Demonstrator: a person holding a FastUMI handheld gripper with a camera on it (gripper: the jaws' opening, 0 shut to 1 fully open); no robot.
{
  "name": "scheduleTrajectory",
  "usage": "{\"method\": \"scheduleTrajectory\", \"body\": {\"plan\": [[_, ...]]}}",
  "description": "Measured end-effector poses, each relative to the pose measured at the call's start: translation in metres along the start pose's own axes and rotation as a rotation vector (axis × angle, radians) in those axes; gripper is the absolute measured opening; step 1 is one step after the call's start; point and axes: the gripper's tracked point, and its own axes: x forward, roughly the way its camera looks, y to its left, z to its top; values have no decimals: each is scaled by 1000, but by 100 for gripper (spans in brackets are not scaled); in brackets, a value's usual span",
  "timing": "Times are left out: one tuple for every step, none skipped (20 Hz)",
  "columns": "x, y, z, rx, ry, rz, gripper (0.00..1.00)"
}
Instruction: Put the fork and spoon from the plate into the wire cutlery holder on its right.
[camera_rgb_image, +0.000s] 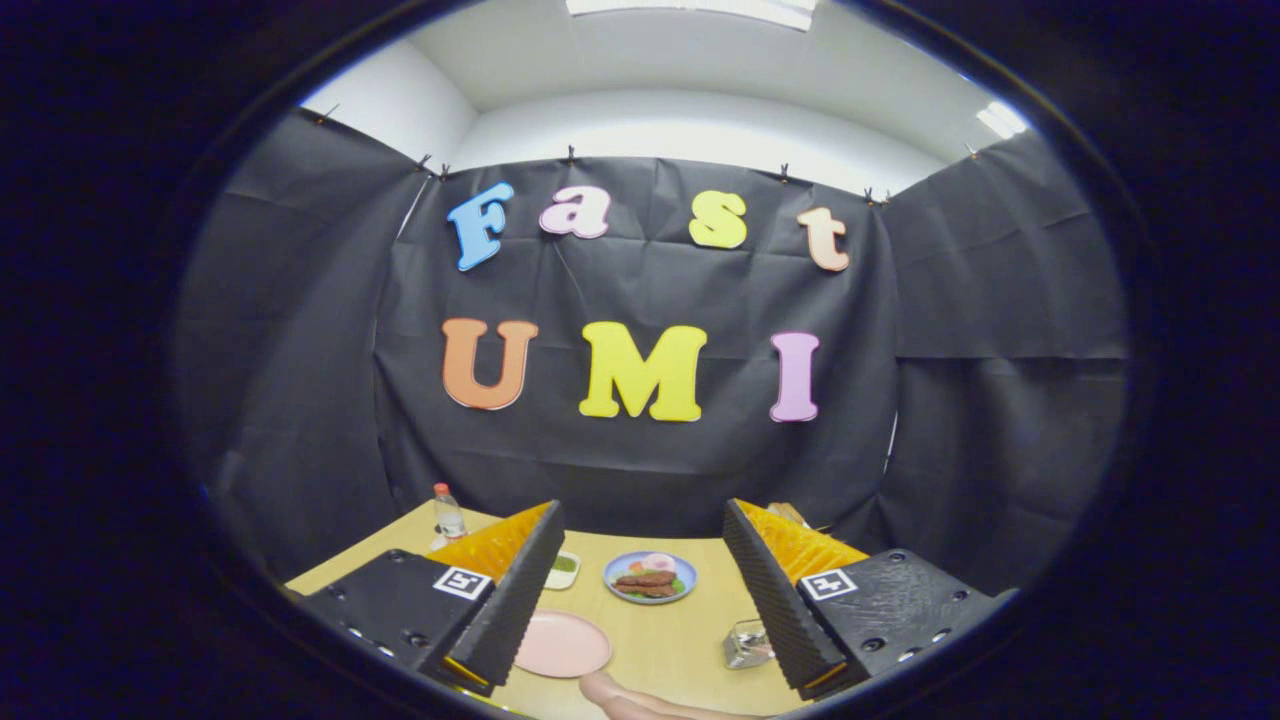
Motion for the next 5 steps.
{"method": "scheduleTrajectory", "body": {"plan": [[-3,1,3,1,-6,1,96],[-1,-1,3,-3,-11,-6,96],[-1,-2,4,-3,-12,-10,96],[-2,0,3,-6,-13,-11,96],[-2,-2,3,-13,-12,-20,96]]}}
